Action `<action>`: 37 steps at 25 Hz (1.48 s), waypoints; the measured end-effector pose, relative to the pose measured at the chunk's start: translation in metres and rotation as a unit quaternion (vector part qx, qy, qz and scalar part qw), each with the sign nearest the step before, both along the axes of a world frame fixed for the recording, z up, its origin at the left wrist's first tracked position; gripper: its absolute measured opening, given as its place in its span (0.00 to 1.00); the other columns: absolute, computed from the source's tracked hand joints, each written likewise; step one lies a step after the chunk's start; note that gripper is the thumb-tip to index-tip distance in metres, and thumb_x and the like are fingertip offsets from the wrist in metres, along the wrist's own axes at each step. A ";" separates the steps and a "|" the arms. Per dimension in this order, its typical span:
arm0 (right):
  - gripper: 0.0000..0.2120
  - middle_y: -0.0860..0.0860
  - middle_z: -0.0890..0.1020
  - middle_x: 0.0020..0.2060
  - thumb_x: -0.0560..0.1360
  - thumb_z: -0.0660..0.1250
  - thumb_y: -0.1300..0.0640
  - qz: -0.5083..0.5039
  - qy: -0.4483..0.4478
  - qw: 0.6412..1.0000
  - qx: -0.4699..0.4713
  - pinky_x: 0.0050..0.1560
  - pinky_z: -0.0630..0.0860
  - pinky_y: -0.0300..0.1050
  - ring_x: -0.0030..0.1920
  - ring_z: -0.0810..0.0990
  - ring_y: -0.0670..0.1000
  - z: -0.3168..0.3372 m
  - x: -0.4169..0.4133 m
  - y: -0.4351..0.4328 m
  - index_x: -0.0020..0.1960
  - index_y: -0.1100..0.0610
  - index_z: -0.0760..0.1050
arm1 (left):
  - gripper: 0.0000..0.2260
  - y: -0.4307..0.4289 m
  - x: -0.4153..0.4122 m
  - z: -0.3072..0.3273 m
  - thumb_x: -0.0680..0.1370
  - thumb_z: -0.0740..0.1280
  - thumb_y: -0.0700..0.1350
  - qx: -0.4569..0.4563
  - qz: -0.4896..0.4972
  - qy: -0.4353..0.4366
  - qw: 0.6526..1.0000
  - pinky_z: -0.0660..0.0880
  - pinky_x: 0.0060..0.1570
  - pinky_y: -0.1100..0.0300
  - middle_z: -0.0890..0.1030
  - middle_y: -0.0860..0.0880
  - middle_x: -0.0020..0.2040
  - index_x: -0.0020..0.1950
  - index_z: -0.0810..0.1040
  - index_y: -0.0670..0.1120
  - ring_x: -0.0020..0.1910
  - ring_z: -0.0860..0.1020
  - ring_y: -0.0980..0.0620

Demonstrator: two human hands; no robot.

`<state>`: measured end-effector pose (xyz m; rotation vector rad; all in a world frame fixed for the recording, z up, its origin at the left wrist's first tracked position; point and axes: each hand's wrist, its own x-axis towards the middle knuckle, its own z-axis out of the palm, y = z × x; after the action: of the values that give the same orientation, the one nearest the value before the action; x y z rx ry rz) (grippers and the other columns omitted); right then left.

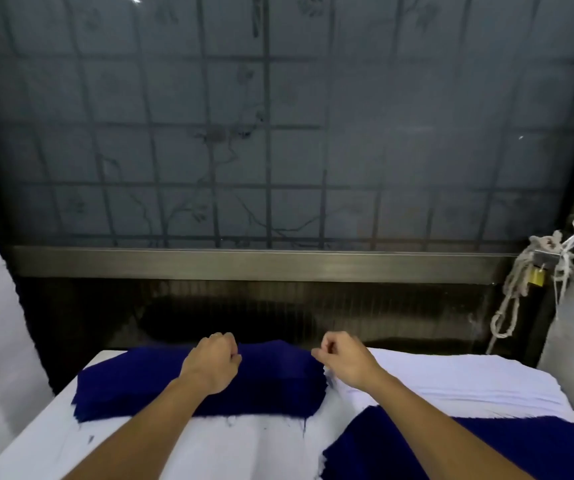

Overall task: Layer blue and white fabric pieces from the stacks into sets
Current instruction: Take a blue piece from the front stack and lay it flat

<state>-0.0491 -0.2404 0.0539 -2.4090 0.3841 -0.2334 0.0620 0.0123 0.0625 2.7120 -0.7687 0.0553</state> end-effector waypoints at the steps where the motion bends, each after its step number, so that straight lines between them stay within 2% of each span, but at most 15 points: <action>1: 0.12 0.48 0.80 0.35 0.80 0.67 0.48 0.007 0.013 1.000 -0.008 0.42 0.77 0.47 0.38 0.81 0.50 -0.004 0.013 0.006 0.40 0.51 0.73 | 0.05 0.006 0.009 -0.005 0.83 0.64 0.49 0.010 -0.002 0.002 1.000 0.78 0.57 0.52 0.77 0.51 0.55 0.56 0.76 0.50 0.52 0.77 0.52; 5: 0.07 0.44 0.80 0.45 0.81 0.65 0.45 0.042 0.039 0.996 -0.074 0.45 0.76 0.40 0.45 0.79 0.45 -0.023 0.054 0.029 0.45 0.45 0.75 | 0.13 0.023 0.039 -0.025 0.83 0.66 0.52 0.010 0.000 0.014 1.000 0.75 0.63 0.55 0.74 0.51 0.62 0.65 0.75 0.50 0.60 0.75 0.52; 7: 0.05 0.43 0.76 0.51 0.80 0.66 0.44 0.050 0.008 0.990 -0.131 0.54 0.74 0.41 0.53 0.75 0.45 -0.031 0.068 0.038 0.49 0.44 0.75 | 0.10 0.024 0.048 -0.032 0.82 0.68 0.51 -0.011 0.004 0.034 0.999 0.76 0.60 0.56 0.75 0.50 0.58 0.60 0.77 0.49 0.56 0.76 0.52; 9: 0.10 0.43 0.73 0.58 0.80 0.66 0.42 0.063 -0.010 0.983 -0.173 0.64 0.69 0.45 0.61 0.71 0.47 -0.038 0.078 0.045 0.58 0.44 0.75 | 0.07 0.023 0.051 -0.036 0.82 0.68 0.49 -0.026 0.004 0.054 0.998 0.78 0.57 0.56 0.77 0.49 0.55 0.54 0.78 0.46 0.51 0.79 0.52; 11: 0.18 0.43 0.72 0.65 0.80 0.65 0.41 0.069 -0.012 0.982 -0.176 0.70 0.65 0.48 0.67 0.69 0.48 -0.042 0.085 0.051 0.67 0.44 0.72 | 0.07 0.023 0.050 -0.041 0.83 0.66 0.49 -0.019 -0.013 0.038 0.999 0.78 0.56 0.55 0.77 0.48 0.56 0.56 0.78 0.46 0.51 0.78 0.52; 16: 0.26 0.42 0.72 0.70 0.79 0.67 0.44 0.093 -0.029 0.982 -0.163 0.75 0.58 0.49 0.74 0.62 0.47 -0.044 0.093 0.056 0.75 0.42 0.66 | 0.10 0.030 0.043 -0.053 0.86 0.57 0.50 0.030 -0.093 -0.102 0.990 0.67 0.67 0.55 0.66 0.51 0.70 0.66 0.70 0.52 0.66 0.66 0.51; 19: 0.24 0.40 0.76 0.62 0.77 0.70 0.47 0.110 -0.041 0.981 -0.156 0.74 0.58 0.48 0.70 0.64 0.46 -0.041 0.095 0.061 0.72 0.40 0.69 | 0.08 0.035 0.042 -0.053 0.86 0.55 0.51 0.040 -0.143 -0.099 0.984 0.58 0.75 0.51 0.69 0.55 0.69 0.64 0.68 0.55 0.72 0.63 0.52; 21: 0.19 0.39 0.76 0.57 0.77 0.69 0.47 0.125 -0.049 0.976 -0.174 0.72 0.60 0.47 0.66 0.66 0.46 -0.038 0.097 0.067 0.68 0.40 0.72 | 0.02 0.039 0.043 -0.047 0.86 0.56 0.52 0.022 -0.166 -0.093 0.982 0.63 0.72 0.50 0.70 0.60 0.57 0.54 0.65 0.60 0.61 0.67 0.57; 23: 0.14 0.40 0.76 0.55 0.78 0.69 0.47 0.135 -0.058 0.974 -0.173 0.69 0.63 0.47 0.63 0.68 0.47 -0.034 0.095 0.072 0.63 0.41 0.75 | 0.06 0.043 0.044 -0.040 0.83 0.61 0.55 -0.008 -0.163 -0.056 0.985 0.69 0.64 0.52 0.71 0.63 0.50 0.50 0.63 0.63 0.55 0.67 0.60; 25: 0.10 0.40 0.77 0.54 0.79 0.68 0.48 0.143 -0.053 0.973 -0.171 0.68 0.66 0.48 0.61 0.71 0.47 -0.032 0.090 0.074 0.60 0.42 0.77 | 0.12 0.053 0.048 -0.033 0.79 0.67 0.58 -0.034 -0.138 0.008 0.990 0.72 0.59 0.54 0.74 0.64 0.52 0.56 0.64 0.67 0.58 0.67 0.59; 27: 0.07 0.42 0.80 0.55 0.80 0.68 0.48 0.142 -0.035 0.975 -0.167 0.66 0.70 0.48 0.59 0.74 0.48 -0.027 0.082 0.070 0.58 0.42 0.77 | 0.16 0.068 0.055 -0.025 0.78 0.68 0.61 -0.002 -0.122 0.008 0.992 0.73 0.61 0.53 0.77 0.63 0.56 0.63 0.67 0.67 0.59 0.70 0.57; 30: 0.05 0.43 0.81 0.52 0.80 0.67 0.46 0.112 -0.046 0.982 -0.142 0.63 0.72 0.49 0.56 0.75 0.47 -0.016 0.066 0.058 0.55 0.43 0.78 | 0.11 0.095 0.065 -0.012 0.79 0.68 0.60 0.041 -0.096 -0.005 0.994 0.75 0.61 0.56 0.80 0.60 0.54 0.60 0.78 0.61 0.53 0.76 0.60; 33: 0.09 0.41 0.82 0.50 0.81 0.66 0.46 0.078 -0.084 0.980 -0.165 0.65 0.67 0.49 0.56 0.73 0.46 -0.006 0.052 0.049 0.58 0.45 0.81 | 0.09 0.124 0.068 -0.003 0.79 0.69 0.58 0.043 -0.044 0.003 0.998 0.76 0.61 0.57 0.82 0.59 0.55 0.59 0.78 0.61 0.53 0.79 0.59; 35: 0.10 0.43 0.83 0.52 0.81 0.66 0.48 0.047 -0.110 0.982 -0.143 0.64 0.70 0.47 0.57 0.75 0.47 -0.002 0.042 0.047 0.60 0.46 0.83 | 0.07 0.140 0.065 0.004 0.80 0.69 0.56 0.032 -0.007 -0.002 0.999 0.77 0.62 0.55 0.82 0.58 0.56 0.58 0.77 0.62 0.53 0.80 0.58; 37: 0.12 0.45 0.84 0.53 0.82 0.65 0.49 0.022 -0.124 0.987 -0.099 0.60 0.76 0.45 0.56 0.79 0.48 0.002 0.034 0.047 0.62 0.48 0.82 | 0.11 0.152 0.061 0.009 0.81 0.68 0.55 0.019 0.036 -0.010 0.999 0.78 0.61 0.54 0.82 0.56 0.58 0.63 0.77 0.59 0.54 0.80 0.57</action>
<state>-0.0153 -0.1933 0.0562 -2.5389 0.2023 -0.5690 0.1234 0.1642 0.0713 2.7785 -0.6837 0.0864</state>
